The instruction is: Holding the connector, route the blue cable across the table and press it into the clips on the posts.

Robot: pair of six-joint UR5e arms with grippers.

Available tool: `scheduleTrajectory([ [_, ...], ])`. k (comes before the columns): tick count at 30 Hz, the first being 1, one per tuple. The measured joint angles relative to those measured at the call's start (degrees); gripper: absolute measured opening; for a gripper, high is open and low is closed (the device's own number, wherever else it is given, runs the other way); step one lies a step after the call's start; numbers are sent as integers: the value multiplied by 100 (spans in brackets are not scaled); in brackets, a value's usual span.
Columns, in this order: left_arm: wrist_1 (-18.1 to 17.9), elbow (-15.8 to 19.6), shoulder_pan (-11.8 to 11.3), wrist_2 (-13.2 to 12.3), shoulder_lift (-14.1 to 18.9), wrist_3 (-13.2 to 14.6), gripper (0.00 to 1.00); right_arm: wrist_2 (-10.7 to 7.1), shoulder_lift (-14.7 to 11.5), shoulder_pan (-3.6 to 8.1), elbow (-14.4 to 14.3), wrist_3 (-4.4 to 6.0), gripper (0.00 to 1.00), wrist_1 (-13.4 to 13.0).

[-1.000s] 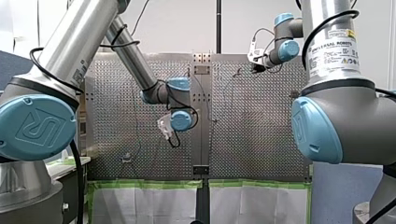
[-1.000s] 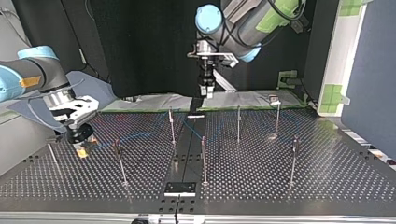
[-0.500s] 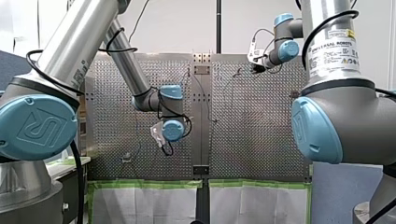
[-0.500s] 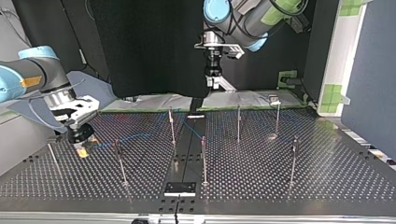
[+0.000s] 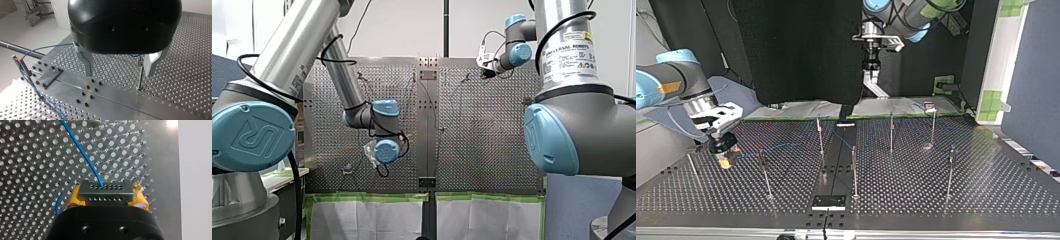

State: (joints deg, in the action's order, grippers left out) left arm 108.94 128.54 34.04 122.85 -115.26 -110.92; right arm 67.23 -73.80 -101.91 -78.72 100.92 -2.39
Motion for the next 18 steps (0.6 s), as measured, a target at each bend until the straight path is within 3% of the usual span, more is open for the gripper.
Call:
scheduleTrajectory([
  [5, -158, 159, -1, -2, 1, 0, 100, 0, 0, 0, 0, 0, 0, 0],
  [18, -181, 181, -1, -3, 1, 0, 100, 1, 0, 0, 0, 0, 0, 0],
])
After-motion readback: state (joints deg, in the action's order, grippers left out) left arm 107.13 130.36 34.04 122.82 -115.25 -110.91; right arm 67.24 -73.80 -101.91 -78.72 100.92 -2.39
